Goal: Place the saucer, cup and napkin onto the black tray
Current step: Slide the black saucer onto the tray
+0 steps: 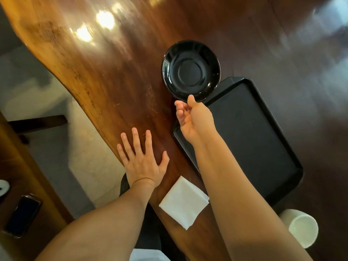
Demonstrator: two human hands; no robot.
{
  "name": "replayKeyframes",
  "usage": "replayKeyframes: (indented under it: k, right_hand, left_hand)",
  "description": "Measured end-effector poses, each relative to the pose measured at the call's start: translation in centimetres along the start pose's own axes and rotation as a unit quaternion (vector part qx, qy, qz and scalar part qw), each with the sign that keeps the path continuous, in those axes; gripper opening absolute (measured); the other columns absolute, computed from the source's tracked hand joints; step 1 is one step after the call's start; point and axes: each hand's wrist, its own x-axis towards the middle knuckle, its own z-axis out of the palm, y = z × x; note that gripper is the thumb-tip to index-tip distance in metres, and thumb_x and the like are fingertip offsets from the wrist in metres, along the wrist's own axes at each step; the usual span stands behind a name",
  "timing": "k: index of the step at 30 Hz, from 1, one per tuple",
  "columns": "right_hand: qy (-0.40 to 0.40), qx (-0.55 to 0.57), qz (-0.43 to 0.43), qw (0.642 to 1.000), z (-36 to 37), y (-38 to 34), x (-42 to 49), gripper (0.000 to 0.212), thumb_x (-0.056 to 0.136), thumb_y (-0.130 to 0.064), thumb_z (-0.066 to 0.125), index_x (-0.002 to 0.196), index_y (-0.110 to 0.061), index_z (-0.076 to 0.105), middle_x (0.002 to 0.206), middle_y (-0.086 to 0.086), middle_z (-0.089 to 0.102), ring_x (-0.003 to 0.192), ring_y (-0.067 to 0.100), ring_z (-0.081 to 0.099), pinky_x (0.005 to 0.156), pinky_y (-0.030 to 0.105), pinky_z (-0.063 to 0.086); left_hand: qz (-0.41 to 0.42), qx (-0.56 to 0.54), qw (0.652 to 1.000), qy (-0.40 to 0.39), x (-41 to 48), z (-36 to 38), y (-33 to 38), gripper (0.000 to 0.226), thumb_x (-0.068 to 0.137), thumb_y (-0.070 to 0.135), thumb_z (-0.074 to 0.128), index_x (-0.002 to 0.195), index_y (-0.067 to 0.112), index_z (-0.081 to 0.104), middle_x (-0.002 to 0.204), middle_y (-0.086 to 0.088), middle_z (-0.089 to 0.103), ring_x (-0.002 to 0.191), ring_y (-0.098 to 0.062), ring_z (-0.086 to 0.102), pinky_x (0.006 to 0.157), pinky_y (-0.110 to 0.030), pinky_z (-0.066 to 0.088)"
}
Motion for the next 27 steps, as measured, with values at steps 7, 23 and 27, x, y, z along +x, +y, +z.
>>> replayKeyframes:
  k: [7,23,27]
  right_hand:
    - [-0.017,0.06,-0.036,0.997,-5.2,-1.1,-0.9,0.023,0.102,-0.017,0.047,0.117,-0.001,0.052,0.072,0.01,0.065,0.048,0.009,0.055,0.042,0.015,0.048]
    - [0.058,0.204,-0.048,0.976,-13.6,-1.7,0.3,0.029,0.1,-0.011,0.051,0.125,0.002,0.05,0.055,0.01,0.069,0.051,0.012,0.061,0.045,0.017,0.052]
    - [0.061,0.211,-0.039,0.975,-14.0,-1.3,0.9,0.029,0.1,-0.011,0.051,0.125,0.003,0.05,0.055,0.01,0.069,0.049,0.011,0.061,0.045,0.017,0.052]
  left_hand:
    - [-0.005,0.008,1.0,-0.01,-0.3,-0.1,-0.1,0.087,0.09,0.069,0.035,0.16,0.017,0.038,0.169,-0.023,0.027,0.156,-0.05,0.017,0.124,-0.064,0.008]
    - [-0.017,0.017,1.0,-0.007,-0.6,0.3,0.2,0.087,0.093,0.072,0.024,0.161,0.018,0.031,0.171,-0.02,0.019,0.157,-0.048,0.013,0.125,-0.06,0.002]
    - [-0.015,0.011,1.0,-0.001,-0.6,0.3,0.1,0.085,0.094,0.07,0.027,0.161,0.017,0.033,0.171,-0.021,0.02,0.157,-0.049,0.013,0.125,-0.061,0.003]
